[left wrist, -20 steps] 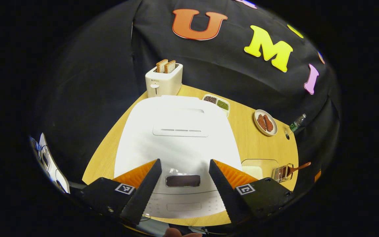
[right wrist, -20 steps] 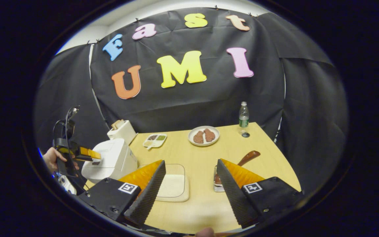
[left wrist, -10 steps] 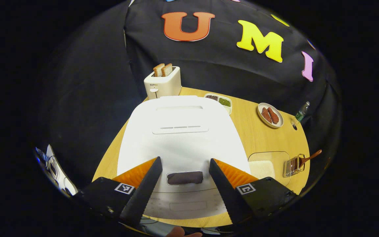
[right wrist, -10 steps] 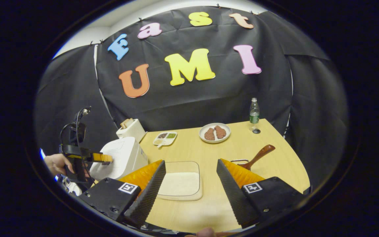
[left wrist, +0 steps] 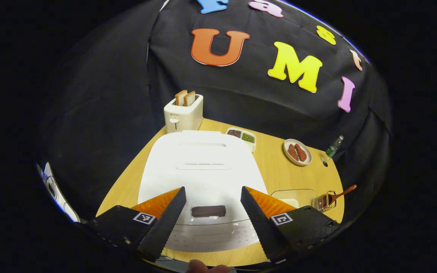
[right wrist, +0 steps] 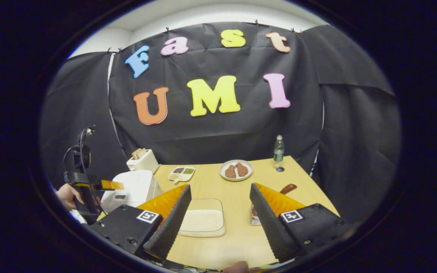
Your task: Close the left gripper, press the button to open the rice cooker; take a wooden spoon from the chopstick holder with the right hand, scoop a spoonful of rice and pour it into the rice cooker, then put the wooden spoon back into the chopstick holder.
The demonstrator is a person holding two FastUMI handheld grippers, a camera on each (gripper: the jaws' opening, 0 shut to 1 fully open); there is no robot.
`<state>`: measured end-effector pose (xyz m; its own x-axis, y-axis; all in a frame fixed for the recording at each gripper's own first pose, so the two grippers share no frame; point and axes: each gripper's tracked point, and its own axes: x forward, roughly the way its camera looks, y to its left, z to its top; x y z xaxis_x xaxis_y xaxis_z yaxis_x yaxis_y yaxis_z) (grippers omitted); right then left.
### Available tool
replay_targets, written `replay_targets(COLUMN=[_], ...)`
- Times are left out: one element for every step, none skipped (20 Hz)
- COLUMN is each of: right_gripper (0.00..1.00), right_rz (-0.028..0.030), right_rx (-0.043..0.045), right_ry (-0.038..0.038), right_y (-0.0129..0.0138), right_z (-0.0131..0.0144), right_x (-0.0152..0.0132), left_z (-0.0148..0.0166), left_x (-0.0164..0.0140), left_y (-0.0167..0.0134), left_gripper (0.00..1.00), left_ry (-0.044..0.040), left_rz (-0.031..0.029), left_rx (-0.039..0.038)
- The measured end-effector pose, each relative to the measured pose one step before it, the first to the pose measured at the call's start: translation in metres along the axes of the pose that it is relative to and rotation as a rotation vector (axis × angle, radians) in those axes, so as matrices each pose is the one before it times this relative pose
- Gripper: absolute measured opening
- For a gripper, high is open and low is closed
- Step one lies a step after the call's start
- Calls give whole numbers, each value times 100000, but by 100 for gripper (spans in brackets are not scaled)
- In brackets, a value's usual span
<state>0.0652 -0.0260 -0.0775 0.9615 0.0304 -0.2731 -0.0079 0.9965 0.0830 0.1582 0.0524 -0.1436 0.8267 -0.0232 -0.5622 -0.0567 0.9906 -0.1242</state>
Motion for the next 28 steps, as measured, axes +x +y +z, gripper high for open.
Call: replay_targets(right_gripper=[100,99,100,99,100,100,100,99,100,100,100,100,99,100,100,99,99,99,99,99,99,100,99,100,99,100,99,99], right_rz=[-1672,-822,-524,74,-283,-303,-5,637,861,585,425,477,692,955,357,374,19,217,736,856,812,936,1092,549,91,64,-283,-871], right_rx=[-810,123,579,466,5,-219,-174,174,434,80,-369,-426,-199,-226,-178,-248,-238,-498,274,555,186,-127,-364,-650,-632,286,525,-136], right_ry=[-1466,-1425,-1611,-2027,-2107,-2017,-1984,-1997,-2060,-2784,-2188,-1473,-1018,-783,-968,-1643,-1363,65,380,94,-178,-405,-754,-1,764,-143,-552,73], right_y=[176,388,279,208,99,-150,-48,-42,-55,-380,-363,-545,-453,-573,-570,-689,-679,-617,-314,-300,-185,-74,273,54,95,258,176,55], right_z=[421,469,628,797,855,659,799,710,785,790,713,275,285,131,285,314,320,-350,-263,-269,-139,-114,66,-210,-392,-37,34,-26], right_x=[-805,-687,-679,-554,-569,-252,-360,-336,-410,-313,-432,-358,-502,-627,-641,-670,-718,-705,-860,-678,-645,-510,-626,-423,-520,-484,-528,-280], left_z=[984,1441,1320,1355,1354,1629,1371,1221,1084,964,840,626,250,-161,11,152,-108,-397,-528,-346,-378,-280,-214,-309,-73,-76,168,-61], left_x=[-1145,-1501,-1505,-1504,-1499,-1710,-1575,-1474,-1356,-1275,-1343,-1338,-1334,-1195,-1201,-1128,-969,-1090,-848,-624,-725,-612,-557,-505,-373,-136,-297,-259], left_y=[-301,-461,-385,-177,-196,-582,-732,-636,-594,-754,-1028,-1208,-1198,-956,-822,-895,-1094,-1241,-1103,-806,-701,-450,-475,-384,-103,133,48,276], left_gripper=[95,94,94,94,94,94,94,94,94,94,94,94,94,94,94,94,94,94,94,94,94,94,94,94,94,94,94,94], left_ry=[-3556,-4672,-5149,-4753,-5006,-5046,-4812,-4666,-4551,-4048,-3440,-2714,-1773,-1020,-1494,-2208,-1385,-164,470,370,309,-81,394,197,-629,-716,-1525,-331], left_rz=[-1150,-1020,-738,688,506,-477,-655,-447,161,263,-465,-813,-32,303,558,-25,-582,-808,-953,-1195,-552,-161,-427,-476,140,508,377,787], left_rx=[827,1046,1643,2735,2304,1906,1933,2393,2326,1535,176,-1059,-1000,-353,151,118,-897,-1192,-716,-118,301,190,58,79,548,135,113,339])
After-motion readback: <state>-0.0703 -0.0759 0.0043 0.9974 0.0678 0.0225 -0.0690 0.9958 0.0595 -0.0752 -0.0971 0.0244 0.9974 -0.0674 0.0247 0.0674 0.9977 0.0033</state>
